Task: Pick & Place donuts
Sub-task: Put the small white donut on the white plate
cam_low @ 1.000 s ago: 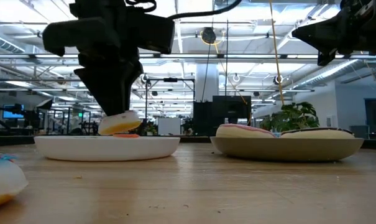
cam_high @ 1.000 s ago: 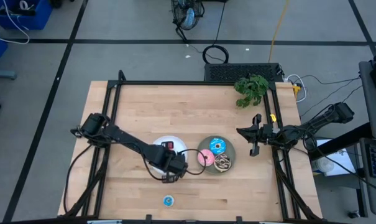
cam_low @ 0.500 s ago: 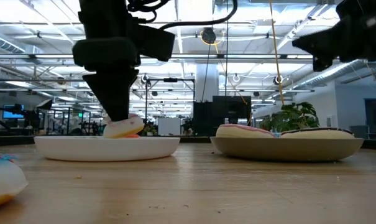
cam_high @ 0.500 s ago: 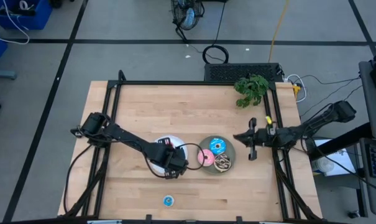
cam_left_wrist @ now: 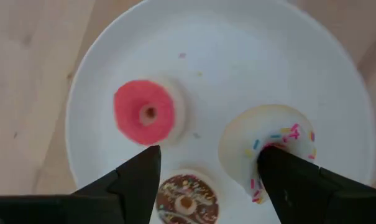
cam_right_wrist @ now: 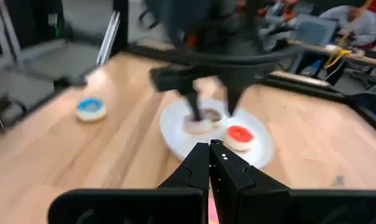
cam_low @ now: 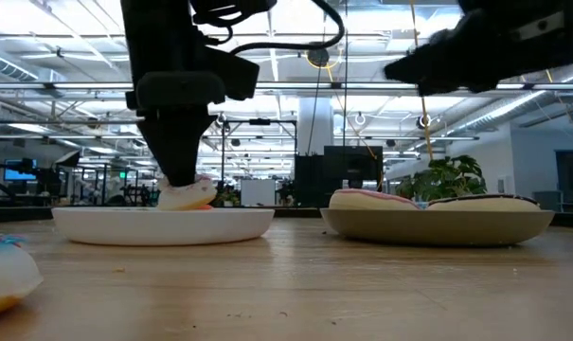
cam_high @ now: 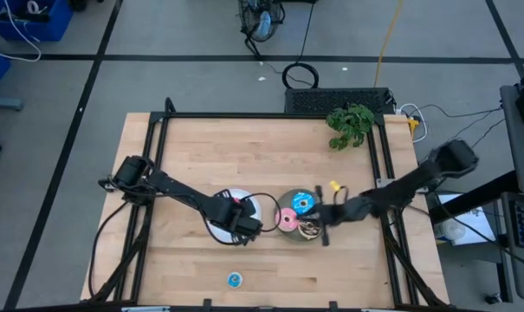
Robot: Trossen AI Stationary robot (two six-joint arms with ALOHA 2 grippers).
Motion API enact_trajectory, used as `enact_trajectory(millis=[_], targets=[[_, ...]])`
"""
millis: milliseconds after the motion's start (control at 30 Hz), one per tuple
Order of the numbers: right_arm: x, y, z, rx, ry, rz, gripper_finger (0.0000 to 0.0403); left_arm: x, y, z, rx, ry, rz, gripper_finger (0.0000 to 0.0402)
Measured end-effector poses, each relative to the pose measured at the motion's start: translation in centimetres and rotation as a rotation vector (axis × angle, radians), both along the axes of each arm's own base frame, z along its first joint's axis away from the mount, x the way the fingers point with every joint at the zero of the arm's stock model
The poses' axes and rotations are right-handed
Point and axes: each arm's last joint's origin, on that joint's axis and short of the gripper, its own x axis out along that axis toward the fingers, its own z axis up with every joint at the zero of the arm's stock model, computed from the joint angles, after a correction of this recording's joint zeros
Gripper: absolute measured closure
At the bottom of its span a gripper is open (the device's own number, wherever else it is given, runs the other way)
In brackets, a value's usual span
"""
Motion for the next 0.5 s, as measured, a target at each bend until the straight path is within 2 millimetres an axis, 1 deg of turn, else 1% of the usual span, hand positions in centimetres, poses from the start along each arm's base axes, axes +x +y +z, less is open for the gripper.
enact_trajectory(millis=[167,267,367,500], targets=[[4.4,2.6,-1.0,-0.071,0.021,0.029,0.0403,-0.3,0.0,0.0,0.036,0.012,0.038,0.0133],[6.6,3.5,-1.6,-0.077,0.010,-0.016,0.0403,-0.4,-0.4,0.0,0.037,0.007,0.026,0.0133],[8.2,4.1,-2.3,-0.104,0.018,-0.089,0.0403,-0.5,-0.7,0.0,0.035,0.004,0.027,0.0133],[9.6,4.6,-3.5,-0.092,0.013,-0.155,0.0403,-0.6,-0.9,0.0,0.033,0.000,0.036,0.0133]])
